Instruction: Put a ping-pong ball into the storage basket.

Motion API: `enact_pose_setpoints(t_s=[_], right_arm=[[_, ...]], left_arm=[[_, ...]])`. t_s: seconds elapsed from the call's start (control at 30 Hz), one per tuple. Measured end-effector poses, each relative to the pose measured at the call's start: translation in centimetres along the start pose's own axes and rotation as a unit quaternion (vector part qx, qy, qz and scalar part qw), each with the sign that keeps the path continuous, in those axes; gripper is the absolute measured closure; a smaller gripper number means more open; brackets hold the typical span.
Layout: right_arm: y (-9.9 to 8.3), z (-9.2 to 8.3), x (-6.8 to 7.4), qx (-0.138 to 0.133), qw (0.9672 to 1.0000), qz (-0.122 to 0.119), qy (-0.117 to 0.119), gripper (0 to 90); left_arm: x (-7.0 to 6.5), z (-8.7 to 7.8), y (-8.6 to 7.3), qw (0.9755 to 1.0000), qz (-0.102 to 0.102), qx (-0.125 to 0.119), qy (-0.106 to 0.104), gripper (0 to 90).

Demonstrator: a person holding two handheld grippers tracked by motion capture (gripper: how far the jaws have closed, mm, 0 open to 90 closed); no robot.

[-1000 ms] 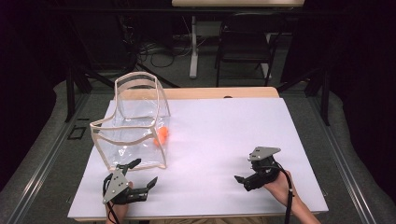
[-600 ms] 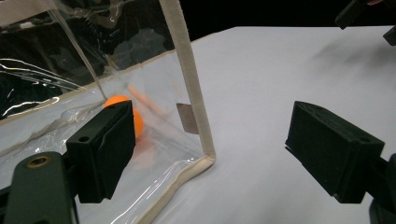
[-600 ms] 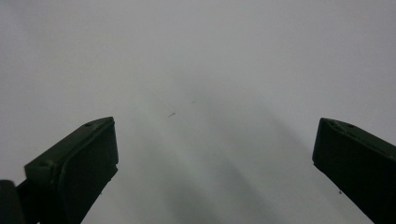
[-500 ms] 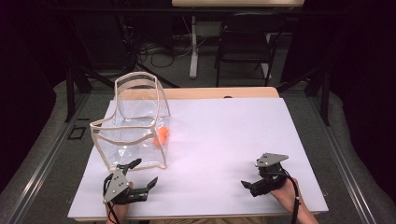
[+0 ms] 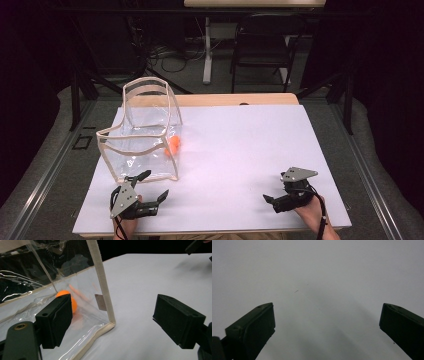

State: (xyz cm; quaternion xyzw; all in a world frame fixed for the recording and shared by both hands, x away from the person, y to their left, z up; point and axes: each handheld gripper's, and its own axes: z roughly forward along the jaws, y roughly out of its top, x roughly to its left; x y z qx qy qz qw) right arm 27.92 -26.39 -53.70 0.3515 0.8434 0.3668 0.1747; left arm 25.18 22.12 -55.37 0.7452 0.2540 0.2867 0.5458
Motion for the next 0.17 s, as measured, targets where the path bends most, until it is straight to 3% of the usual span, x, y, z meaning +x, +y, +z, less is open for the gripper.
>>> enact_pose_setpoints(t_s=[0.17], right_arm=[[0.03, -0.01, 0.00, 0.001, 1.0000, -0.003, 0.005, 0.0]], left_arm=[[-0.01, 0.13, -0.01, 1.0000, 0.004, 0.005, -0.002, 15.5]])
